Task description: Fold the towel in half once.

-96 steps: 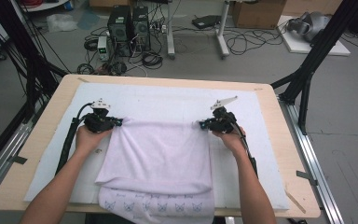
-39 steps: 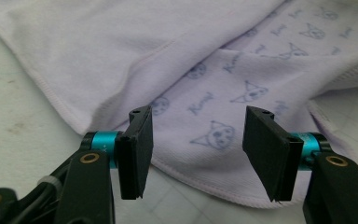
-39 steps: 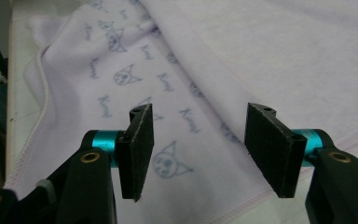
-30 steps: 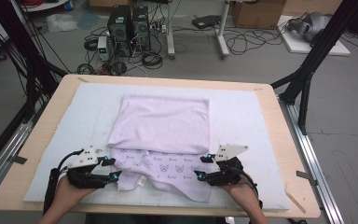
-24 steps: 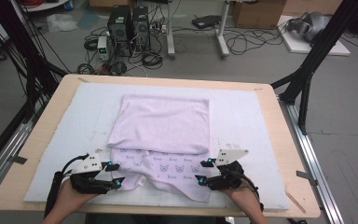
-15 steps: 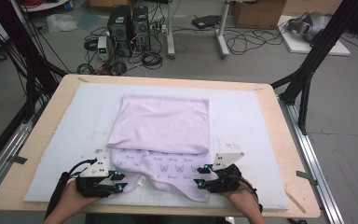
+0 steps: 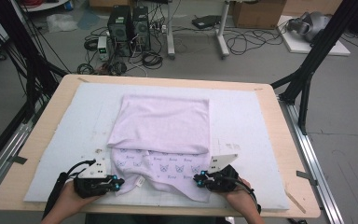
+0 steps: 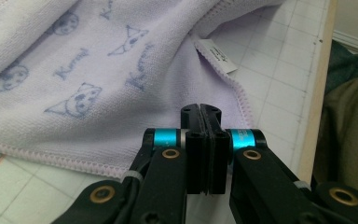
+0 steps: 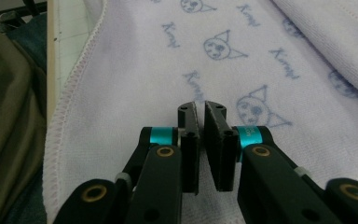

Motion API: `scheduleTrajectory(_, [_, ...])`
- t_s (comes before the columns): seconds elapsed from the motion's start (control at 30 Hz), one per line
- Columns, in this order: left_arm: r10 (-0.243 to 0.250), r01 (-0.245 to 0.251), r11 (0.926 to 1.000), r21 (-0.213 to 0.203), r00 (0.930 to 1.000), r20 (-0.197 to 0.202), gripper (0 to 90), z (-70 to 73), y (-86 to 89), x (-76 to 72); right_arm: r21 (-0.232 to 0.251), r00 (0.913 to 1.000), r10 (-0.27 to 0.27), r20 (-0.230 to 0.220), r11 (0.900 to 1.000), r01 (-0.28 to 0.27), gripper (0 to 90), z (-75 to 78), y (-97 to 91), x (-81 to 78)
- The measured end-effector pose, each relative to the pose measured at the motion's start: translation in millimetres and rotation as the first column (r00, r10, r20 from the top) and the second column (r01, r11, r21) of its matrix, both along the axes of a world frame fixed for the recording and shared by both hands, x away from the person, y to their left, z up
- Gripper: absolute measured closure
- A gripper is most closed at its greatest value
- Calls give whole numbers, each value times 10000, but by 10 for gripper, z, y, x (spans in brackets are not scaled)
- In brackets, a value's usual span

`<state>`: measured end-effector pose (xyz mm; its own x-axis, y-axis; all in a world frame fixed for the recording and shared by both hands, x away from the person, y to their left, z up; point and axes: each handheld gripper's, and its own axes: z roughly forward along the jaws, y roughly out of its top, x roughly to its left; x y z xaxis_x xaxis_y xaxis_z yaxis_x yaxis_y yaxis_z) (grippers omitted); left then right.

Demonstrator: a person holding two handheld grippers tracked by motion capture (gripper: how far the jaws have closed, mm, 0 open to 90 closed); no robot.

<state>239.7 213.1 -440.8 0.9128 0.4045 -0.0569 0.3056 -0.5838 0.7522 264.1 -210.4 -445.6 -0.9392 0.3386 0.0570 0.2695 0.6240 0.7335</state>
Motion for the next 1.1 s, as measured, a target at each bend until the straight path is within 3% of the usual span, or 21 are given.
scheduleTrajectory(0.2, [161, -160, 9998, -119, 9999, 7, 884, 34, 125, -55, 28, 10000, -3, -19, 10000, 3, 871, 4, -16, 3])
scheduleTrajectory(0.37, [835, -832, 9964, -148, 9963, 181, 884, 64, 303, -123, 64, 10000, -34, -87, 10000, 34, 874, 6, -45, -1])
scheduleTrajectory(0.47, [1149, -1142, 9928, -361, 9932, 189, 870, 79, 340, -137, 162, 9997, -127, -230, 9998, 131, 794, 5, -65, 4])
scheduleTrajectory(0.63, [819, -811, 9947, -634, 9966, 104, 694, 105, 261, -145, 731, 9996, 174, -238, 9972, -156, 672, 44, -56, -54])
scheduleTrajectory(0.73, [444, -442, 9985, -314, 9990, 70, 694, 73, 176, -148, 960, 9978, 585, -327, 9939, -551, 617, 54, -14, -96])
scheduleTrajectory(0.83, [204, -201, 9997, 126, 9994, -276, 702, 2, 125, -123, 735, 9940, 1009, -424, 9925, -977, 582, 30, 49, -135])
scheduleTrajectory(0.93, [184, -181, 9997, 157, 9997, -147, 814, -5, 112, -130, 198, 9905, 1320, -376, 9911, -1313, 635, -9, 107, -159])
scheduleTrajectory(0.97, [150, -148, 9997, 193, 9998, -126, 847, -3, 115, -129, 144, 9906, 1339, -279, 9909, -1335, 719, -2, 105, -165])
scheduleTrajectory(1.03, [134, -132, 9998, 164, 9998, -132, 867, 6, 125, -129, 78, 9881, 1474, -448, 9891, -1472, 839, 6, 99, -158])
scheduleTrajectory(1.1, [112, -110, 9999, 120, 9999, -119, 869, 26, 162, -124, 73, 9856, 1627, -458, 9867, -1626, 874, 9, 91, -159])
